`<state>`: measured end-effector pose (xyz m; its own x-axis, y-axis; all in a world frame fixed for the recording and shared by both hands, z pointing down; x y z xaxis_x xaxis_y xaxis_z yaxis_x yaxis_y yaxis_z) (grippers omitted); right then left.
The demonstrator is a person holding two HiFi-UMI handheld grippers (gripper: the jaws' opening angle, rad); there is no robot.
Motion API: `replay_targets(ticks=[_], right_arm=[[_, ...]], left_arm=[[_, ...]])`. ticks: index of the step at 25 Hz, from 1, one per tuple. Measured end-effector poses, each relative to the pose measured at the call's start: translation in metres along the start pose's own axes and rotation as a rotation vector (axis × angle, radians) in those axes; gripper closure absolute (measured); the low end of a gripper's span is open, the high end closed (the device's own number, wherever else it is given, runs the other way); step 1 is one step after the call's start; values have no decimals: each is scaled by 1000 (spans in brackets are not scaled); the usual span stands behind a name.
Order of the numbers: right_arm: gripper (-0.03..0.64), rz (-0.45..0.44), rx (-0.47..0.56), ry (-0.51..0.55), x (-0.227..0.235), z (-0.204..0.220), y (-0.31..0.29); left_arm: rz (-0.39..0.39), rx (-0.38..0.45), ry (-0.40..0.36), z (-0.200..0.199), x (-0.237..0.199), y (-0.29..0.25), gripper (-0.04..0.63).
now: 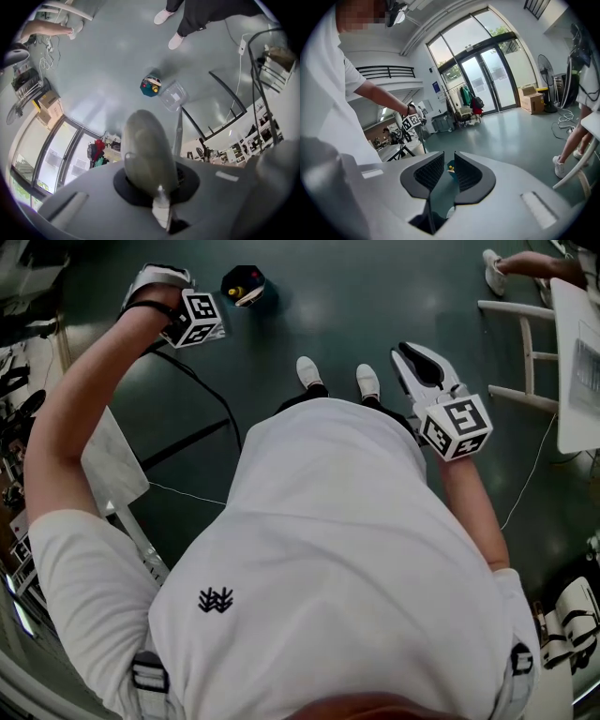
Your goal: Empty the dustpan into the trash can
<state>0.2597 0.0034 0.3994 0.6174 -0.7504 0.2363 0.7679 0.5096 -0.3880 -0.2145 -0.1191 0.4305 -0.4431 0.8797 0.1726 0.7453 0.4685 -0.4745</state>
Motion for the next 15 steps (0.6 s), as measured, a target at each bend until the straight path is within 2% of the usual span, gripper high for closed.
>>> replay_targets(ticks=[7, 12, 15], right_arm=[[551, -144, -24, 73, -2, -8, -9], [551, -300, -73, 124, -5, -4, -16], [551, -361, -107, 154, -14, 1, -25]], left_arm=[[113, -18, 141, 11, 59, 20, 538], [252, -39, 290, 10, 122, 48, 538], [313, -30, 387, 11, 152, 59, 538]])
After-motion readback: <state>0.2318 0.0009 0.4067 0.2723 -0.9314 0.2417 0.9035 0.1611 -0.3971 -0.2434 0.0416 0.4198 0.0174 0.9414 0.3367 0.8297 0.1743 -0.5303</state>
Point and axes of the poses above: the fingertips, and each gripper's own axes: y backward along the fingers, x to its right, z out of its underside, the point moved 10 cm from there along y, backward along the fingers, and after that the axes turned 10 degrees about y, right-handed, at the moved point
